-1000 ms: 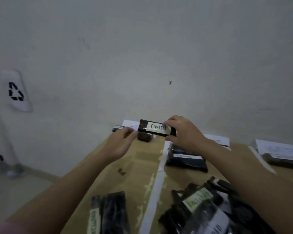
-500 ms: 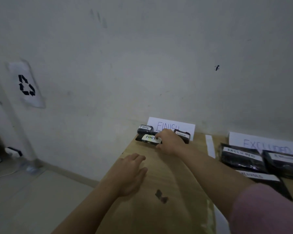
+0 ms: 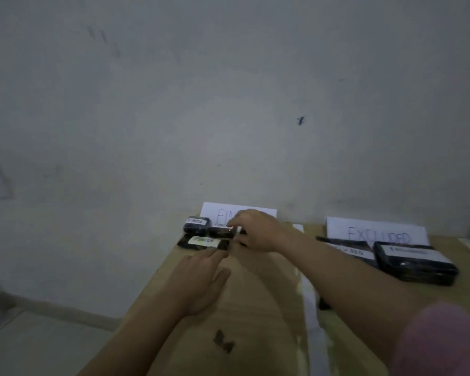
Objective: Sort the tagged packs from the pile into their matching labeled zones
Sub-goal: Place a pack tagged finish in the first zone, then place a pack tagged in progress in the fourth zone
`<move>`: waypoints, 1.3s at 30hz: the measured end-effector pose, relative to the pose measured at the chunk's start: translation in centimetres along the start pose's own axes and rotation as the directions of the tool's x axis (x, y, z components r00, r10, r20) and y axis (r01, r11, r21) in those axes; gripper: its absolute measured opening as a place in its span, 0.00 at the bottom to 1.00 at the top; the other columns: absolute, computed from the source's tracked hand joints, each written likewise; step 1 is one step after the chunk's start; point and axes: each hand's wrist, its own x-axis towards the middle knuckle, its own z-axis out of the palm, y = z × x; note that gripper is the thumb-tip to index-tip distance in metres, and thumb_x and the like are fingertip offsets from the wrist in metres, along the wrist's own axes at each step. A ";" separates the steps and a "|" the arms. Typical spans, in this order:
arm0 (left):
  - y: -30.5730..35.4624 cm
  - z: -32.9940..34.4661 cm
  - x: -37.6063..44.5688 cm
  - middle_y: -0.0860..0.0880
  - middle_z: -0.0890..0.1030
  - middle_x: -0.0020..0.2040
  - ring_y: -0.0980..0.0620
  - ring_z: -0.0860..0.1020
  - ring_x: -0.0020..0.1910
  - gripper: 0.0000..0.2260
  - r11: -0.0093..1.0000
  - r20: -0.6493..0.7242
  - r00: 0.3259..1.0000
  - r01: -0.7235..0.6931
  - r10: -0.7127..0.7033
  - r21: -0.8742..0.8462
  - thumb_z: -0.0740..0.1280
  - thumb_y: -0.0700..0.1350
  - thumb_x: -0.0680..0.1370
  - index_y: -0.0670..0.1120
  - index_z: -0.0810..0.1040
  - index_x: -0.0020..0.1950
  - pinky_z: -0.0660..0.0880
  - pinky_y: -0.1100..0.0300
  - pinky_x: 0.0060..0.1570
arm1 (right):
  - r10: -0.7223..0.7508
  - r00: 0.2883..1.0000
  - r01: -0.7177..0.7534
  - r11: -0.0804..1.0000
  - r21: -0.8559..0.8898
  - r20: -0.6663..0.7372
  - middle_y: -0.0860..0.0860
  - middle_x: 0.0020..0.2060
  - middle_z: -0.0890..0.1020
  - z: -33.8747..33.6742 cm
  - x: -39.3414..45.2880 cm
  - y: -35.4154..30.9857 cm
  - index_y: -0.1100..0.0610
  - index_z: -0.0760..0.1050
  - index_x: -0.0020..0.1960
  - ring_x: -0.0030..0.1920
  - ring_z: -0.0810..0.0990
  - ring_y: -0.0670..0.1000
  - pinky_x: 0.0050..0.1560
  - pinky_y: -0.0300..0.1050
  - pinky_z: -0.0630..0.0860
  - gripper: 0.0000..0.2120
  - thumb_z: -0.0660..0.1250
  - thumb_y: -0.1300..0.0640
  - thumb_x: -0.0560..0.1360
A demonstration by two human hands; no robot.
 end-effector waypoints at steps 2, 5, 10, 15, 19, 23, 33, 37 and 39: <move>2.1 -1.0 1.4 0.51 0.71 0.66 0.52 0.69 0.64 0.27 0.999 -0.022 0.999 -0.041 0.041 -0.009 0.46 0.58 0.73 0.50 0.66 0.68 0.65 0.58 0.61 | 0.015 1.000 -0.015 0.999 -0.037 0.008 0.54 0.61 0.76 -3.0 -2.3 1.8 0.55 0.73 0.64 0.61 0.72 0.55 0.60 0.49 0.70 0.17 0.64 0.55 0.76; 6.0 -2.4 3.1 0.51 0.74 0.62 0.50 0.72 0.61 0.27 0.987 -0.074 0.985 -0.158 0.154 -0.043 0.46 0.60 0.73 0.49 0.70 0.65 0.68 0.55 0.59 | 0.059 0.998 -0.057 0.993 -0.106 0.016 0.53 0.56 0.79 -7.7 -7.0 4.3 0.56 0.74 0.63 0.57 0.74 0.53 0.57 0.47 0.71 0.16 0.64 0.54 0.77; 14.4 -4.7 4.4 0.50 0.71 0.67 0.51 0.70 0.64 0.18 0.940 -0.146 0.932 -0.339 0.331 -0.035 0.55 0.51 0.81 0.48 0.67 0.69 0.66 0.57 0.62 | 0.158 0.986 -0.164 0.980 -0.115 -0.057 0.53 0.49 0.83 -13.9 -18.1 7.4 0.58 0.78 0.57 0.49 0.80 0.52 0.53 0.46 0.74 0.12 0.66 0.55 0.76; 24.8 -6.8 4.4 0.49 0.72 0.66 0.50 0.71 0.64 0.18 0.867 -0.166 0.857 -0.498 0.488 -0.024 0.55 0.52 0.80 0.47 0.68 0.67 0.66 0.57 0.62 | 0.285 0.951 -0.299 0.945 -0.129 -0.118 0.51 0.45 0.84 -18.0 -31.9 9.5 0.57 0.80 0.55 0.45 0.80 0.49 0.47 0.37 0.72 0.10 0.66 0.55 0.75; 32.9 -7.0 2.7 0.49 0.73 0.65 0.49 0.71 0.63 0.16 0.811 -0.162 0.808 -0.581 0.566 -0.066 0.57 0.50 0.80 0.47 0.69 0.67 0.66 0.55 0.62 | 0.355 0.919 -0.377 0.918 -0.121 -0.169 0.52 0.43 0.84 -19.4 -41.8 10.8 0.57 0.81 0.52 0.43 0.81 0.49 0.43 0.35 0.69 0.09 0.68 0.55 0.75; 38.7 -5.9 0.4 0.49 0.74 0.64 0.51 0.72 0.60 0.16 0.788 -0.111 0.792 -0.609 0.600 -0.091 0.56 0.50 0.80 0.47 0.69 0.66 0.67 0.58 0.59 | 0.405 0.889 -0.422 0.906 -0.040 -0.216 0.51 0.42 0.85 -18.4 -49.1 11.3 0.56 0.82 0.51 0.42 0.81 0.48 0.47 0.44 0.77 0.09 0.70 0.55 0.73; 42.7 -1.9 -3.1 0.49 0.75 0.63 0.53 0.71 0.62 0.16 0.860 0.013 0.868 -0.490 0.497 -0.143 0.58 0.49 0.80 0.45 0.70 0.66 0.66 0.62 0.59 | 0.698 0.715 -0.698 0.716 -0.037 0.019 0.55 0.53 0.77 -11.7 -52.2 11.3 0.58 0.72 0.55 0.55 0.75 0.57 0.50 0.47 0.72 0.21 0.60 0.41 0.76; 43.3 -1.1 -3.2 0.49 0.75 0.61 0.53 0.72 0.60 0.15 0.869 0.002 0.882 -0.463 0.471 -0.177 0.58 0.49 0.80 0.45 0.71 0.64 0.65 0.64 0.57 | 0.784 0.615 -0.788 0.606 0.110 0.084 0.52 0.33 0.70 -10.9 -51.0 12.5 0.57 0.67 0.34 0.45 0.72 0.55 0.43 0.44 0.67 0.23 0.60 0.38 0.74; 43.8 -0.8 -3.2 0.49 0.75 0.61 0.53 0.72 0.60 0.15 0.873 0.007 0.889 -0.447 0.457 -0.196 0.58 0.49 0.80 0.45 0.71 0.64 0.66 0.63 0.59 | 0.809 0.571 -0.818 0.546 0.179 0.140 0.50 0.31 0.67 -10.7 -50.5 12.9 0.53 0.63 0.31 0.45 0.69 0.55 0.44 0.46 0.67 0.23 0.60 0.35 0.72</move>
